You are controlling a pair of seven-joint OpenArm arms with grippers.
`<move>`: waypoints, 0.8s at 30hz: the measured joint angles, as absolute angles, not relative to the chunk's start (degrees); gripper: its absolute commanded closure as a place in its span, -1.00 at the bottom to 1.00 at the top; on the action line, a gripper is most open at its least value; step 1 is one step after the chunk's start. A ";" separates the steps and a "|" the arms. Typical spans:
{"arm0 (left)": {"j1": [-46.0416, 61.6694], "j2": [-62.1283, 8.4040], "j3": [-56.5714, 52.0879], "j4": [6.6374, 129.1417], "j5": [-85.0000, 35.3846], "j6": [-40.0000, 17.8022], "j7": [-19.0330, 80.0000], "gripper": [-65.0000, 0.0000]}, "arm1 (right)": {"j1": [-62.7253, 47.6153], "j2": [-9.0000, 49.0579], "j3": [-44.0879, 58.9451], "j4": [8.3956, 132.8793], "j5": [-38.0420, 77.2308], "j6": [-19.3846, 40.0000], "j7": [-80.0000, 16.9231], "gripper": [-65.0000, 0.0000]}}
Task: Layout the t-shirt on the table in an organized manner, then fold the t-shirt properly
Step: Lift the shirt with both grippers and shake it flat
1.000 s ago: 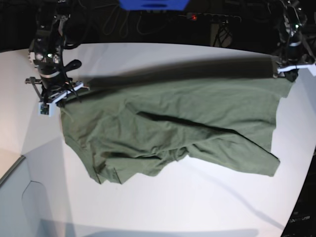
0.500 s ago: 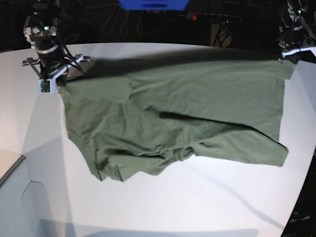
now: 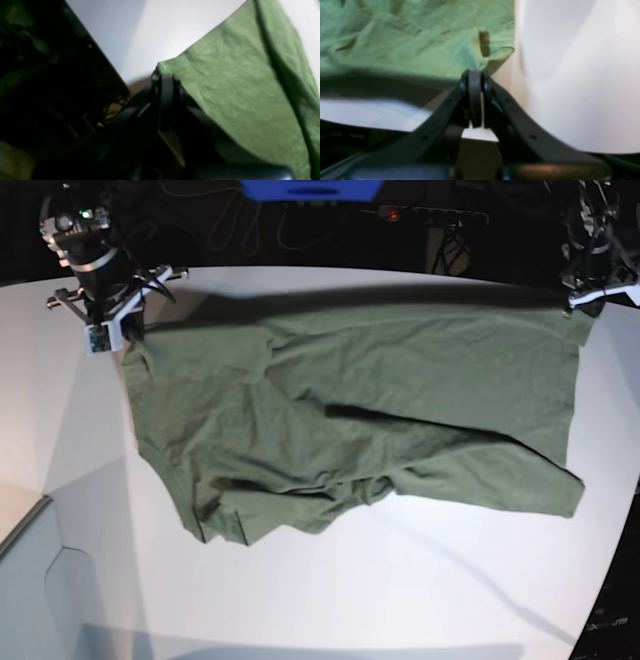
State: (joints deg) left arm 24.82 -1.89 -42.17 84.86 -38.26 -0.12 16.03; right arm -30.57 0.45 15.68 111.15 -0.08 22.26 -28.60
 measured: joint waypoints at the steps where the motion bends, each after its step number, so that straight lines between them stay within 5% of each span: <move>1: 23.40 -2.07 -42.15 82.85 -38.15 -0.67 16.05 1.00 | -29.08 0.49 15.11 110.52 -0.34 22.26 -28.56 1.00; 18: -3.07 -2.42 -35.27 58.24 -20.25 -0.21 12.53 1.00 | -7.31 0.93 9.98 82.91 -0.34 22.50 -28.18 1.00; 24: -14.72 -2.85 -35.14 41.93 -14.17 -0.73 2.70 1.00 | 1.45 1.10 10.09 70.83 0.10 22.48 -27.24 1.00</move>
State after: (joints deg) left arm -14.72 -2.85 -35.14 41.93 -14.17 -0.73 2.70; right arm 1.45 1.10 10.09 70.83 0.10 22.48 -27.24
